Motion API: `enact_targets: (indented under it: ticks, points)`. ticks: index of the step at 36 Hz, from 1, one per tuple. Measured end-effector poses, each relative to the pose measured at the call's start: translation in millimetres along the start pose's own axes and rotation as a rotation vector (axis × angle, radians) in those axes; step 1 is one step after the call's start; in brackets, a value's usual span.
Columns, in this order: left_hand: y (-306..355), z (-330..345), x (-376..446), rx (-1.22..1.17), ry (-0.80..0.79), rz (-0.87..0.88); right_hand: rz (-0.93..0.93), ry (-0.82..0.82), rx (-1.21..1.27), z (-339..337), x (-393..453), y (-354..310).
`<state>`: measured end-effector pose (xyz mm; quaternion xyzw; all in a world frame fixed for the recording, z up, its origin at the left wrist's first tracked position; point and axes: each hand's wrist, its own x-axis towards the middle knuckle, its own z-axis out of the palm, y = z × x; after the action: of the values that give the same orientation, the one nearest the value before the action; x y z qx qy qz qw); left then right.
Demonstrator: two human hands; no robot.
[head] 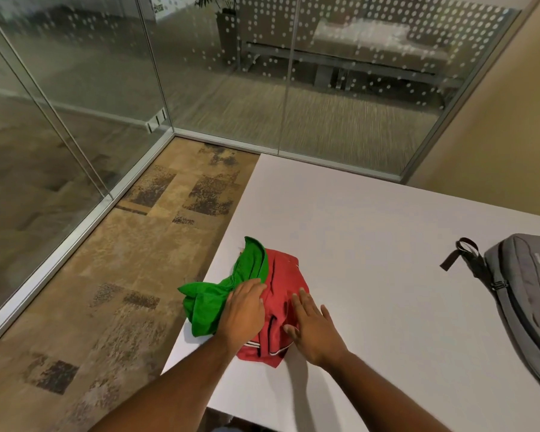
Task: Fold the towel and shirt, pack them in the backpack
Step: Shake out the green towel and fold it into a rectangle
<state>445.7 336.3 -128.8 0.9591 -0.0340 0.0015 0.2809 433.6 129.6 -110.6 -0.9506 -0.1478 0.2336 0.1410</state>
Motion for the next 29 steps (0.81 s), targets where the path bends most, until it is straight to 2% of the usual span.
enact_targets:
  ticks: [5, 12, 19, 23, 29]
  points:
    - [6.8, -4.0, 14.4, 0.011, 0.036, 0.034, 0.016, 0.027, 0.006, -1.0, -3.1, -2.7]
    - [17.0, -16.1, 51.8, 0.017, 0.005, -0.059, 0.048, 0.05, 0.011, -16.1, 1.3, -19.9]
    - [9.6, -16.8, 79.4, 0.011, -0.174, -0.172, 0.078, 0.093, 0.041, -35.5, 8.6, -40.0]
    - [5.5, -13.3, 84.3, -0.021, -0.217, -0.213, 0.086, 0.102, 0.039, -41.7, 11.5, -44.4]
    - [7.8, -9.6, 86.5, -0.164, -0.225, -0.108, 0.115, 0.109, 0.05, -50.5, 19.1, -47.7]
